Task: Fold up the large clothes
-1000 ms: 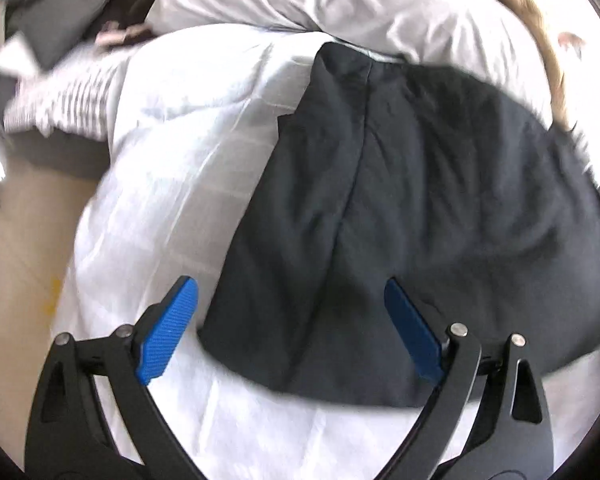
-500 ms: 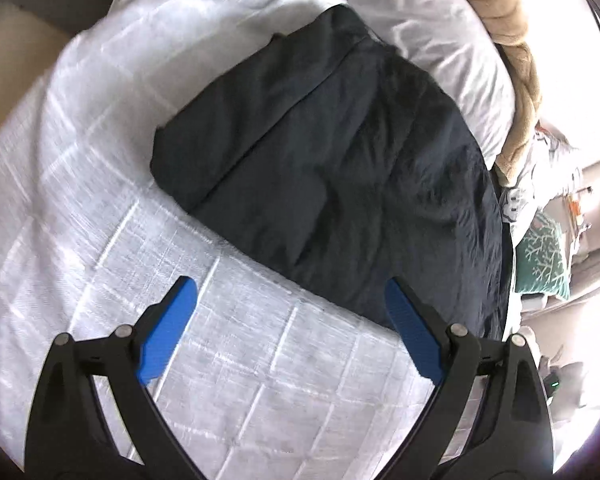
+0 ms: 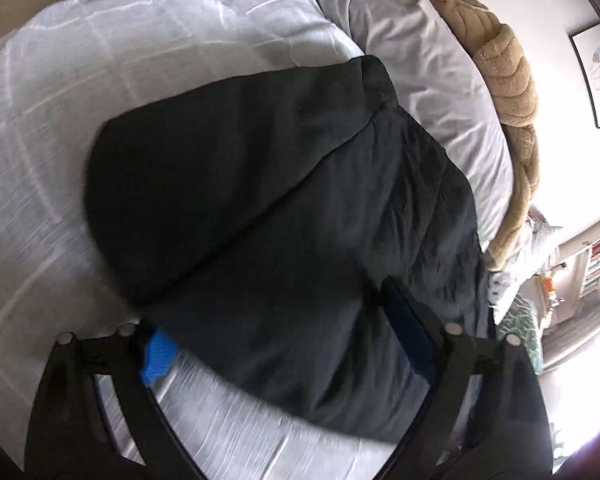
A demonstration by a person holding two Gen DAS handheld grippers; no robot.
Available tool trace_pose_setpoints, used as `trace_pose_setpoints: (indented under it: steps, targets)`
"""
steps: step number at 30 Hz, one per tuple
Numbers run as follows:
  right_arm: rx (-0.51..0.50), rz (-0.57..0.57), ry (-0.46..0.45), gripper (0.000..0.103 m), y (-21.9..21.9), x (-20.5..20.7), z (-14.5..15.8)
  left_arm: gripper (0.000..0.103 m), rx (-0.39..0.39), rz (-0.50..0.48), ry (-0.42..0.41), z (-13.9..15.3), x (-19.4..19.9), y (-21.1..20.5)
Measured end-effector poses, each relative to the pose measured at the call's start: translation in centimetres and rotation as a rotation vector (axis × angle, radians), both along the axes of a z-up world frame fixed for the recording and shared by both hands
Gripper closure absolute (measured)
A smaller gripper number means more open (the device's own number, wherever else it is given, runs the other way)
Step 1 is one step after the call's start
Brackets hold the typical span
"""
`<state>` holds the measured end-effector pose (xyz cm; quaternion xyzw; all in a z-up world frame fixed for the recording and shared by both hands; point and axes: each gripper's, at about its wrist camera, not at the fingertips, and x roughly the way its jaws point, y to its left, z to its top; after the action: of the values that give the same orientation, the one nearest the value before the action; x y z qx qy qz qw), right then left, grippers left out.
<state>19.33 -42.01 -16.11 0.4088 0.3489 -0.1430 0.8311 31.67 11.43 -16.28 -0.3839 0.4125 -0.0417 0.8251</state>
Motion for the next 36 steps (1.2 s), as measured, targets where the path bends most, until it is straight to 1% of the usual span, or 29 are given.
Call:
trace_pose_setpoints:
  steps: [1,2,3,4,5,6,7,8,11,13,16,19,22,25,27,28,29,30,31,32,34,36]
  targets:
    - [0.008,-0.009,-0.008,0.026,-0.1,-0.2,-0.1,0.019,0.005,0.015,-0.004,-0.1,0.3,-0.2]
    - [0.019,-0.022,-0.022,0.034,-0.2,-0.2,-0.1,0.031,0.012,0.033,-0.002,-0.2,0.6,-0.2]
    - [0.031,-0.034,-0.035,0.047,-0.3,-0.1,-0.2,0.037,0.009,0.047,0.005,-0.2,0.8,0.0]
    - [0.050,-0.041,-0.052,0.052,-0.5,-0.1,-0.2,0.053,-0.003,0.049,0.009,-0.1,0.9,0.2]
    - [0.061,-0.041,-0.065,0.062,-0.6,-0.4,-0.2,0.068,-0.013,0.049,0.012,0.3,0.9,0.4]
    - [0.063,-0.035,-0.071,0.070,-0.4,-0.6,0.1,0.072,-0.013,0.048,0.013,0.7,0.7,0.7]
    - [0.050,-0.028,-0.073,0.072,-0.1,-0.7,0.8,0.076,-0.003,0.040,0.005,2.0,0.5,0.7]
    - [0.020,-0.018,-0.074,0.075,0.4,-0.8,1.8,0.077,0.007,0.036,-0.005,2.9,0.2,0.7]
    - [-0.022,0.014,-0.103,0.076,1.2,-1.7,4.9,0.078,0.056,-0.007,-0.040,6.8,-1.2,1.1]
    - [-0.032,0.038,-0.110,0.076,1.7,-3.2,6.9,0.078,0.083,-0.035,-0.048,9.0,-3.3,1.9]
    - [-0.001,0.075,-0.077,0.076,2.5,-6.1,8.6,0.078,0.098,-0.055,-0.015,9.8,-6.2,3.5]
    - [0.022,0.125,-0.001,0.076,3.5,-8.4,8.3,0.078,0.102,-0.081,0.039,9.2,-9.0,5.0]
    - [0.009,0.179,0.056,0.076,4.7,-10.5,7.5,0.078,0.123,-0.112,0.059,8.9,-11.6,5.7]
    - [-0.014,0.233,0.105,0.074,5.6,-12.4,7.1,0.076,0.095,-0.129,0.091,8.1,-13.7,6.8]
    - [-0.025,0.259,0.139,0.068,5.8,-12.9,6.9,0.070,0.068,-0.148,0.134,6.7,-14.0,7.1]
    - [-0.017,0.265,0.159,0.066,5.6,-13.0,6.4,0.066,0.040,-0.158,0.174,5.5,-13.9,7.3]
    - [0.000,0.269,0.178,0.060,5.2,-12.7,5.9,0.059,0.006,-0.144,0.216,4.1,-13.8,7.8]
    - [0.021,0.272,0.203,0.055,4.9,-12.5,5.0,0.056,-0.020,-0.129,0.235,3.2,-13.8,8.0]
    - [0.051,0.274,0.238,0.051,4.5,-12.4,4.0,0.048,-0.047,-0.110,0.248,2.2,-13.9,8.4]
    - [0.075,0.272,0.269,0.046,4.1,-12.2,3.2,0.043,-0.053,-0.100,0.250,1.6,-14.0,8.6]
    - [0.120,0.262,0.297,0.042,3.5,-12.2,2.6,0.037,-0.044,-0.092,0.240,1.1,-14.1,8.5]
    - [0.142,0.256,0.305,0.040,2.9,-12.7,3.1,0.034,-0.051,-0.087,0.232,0.9,-14.1,8.5]
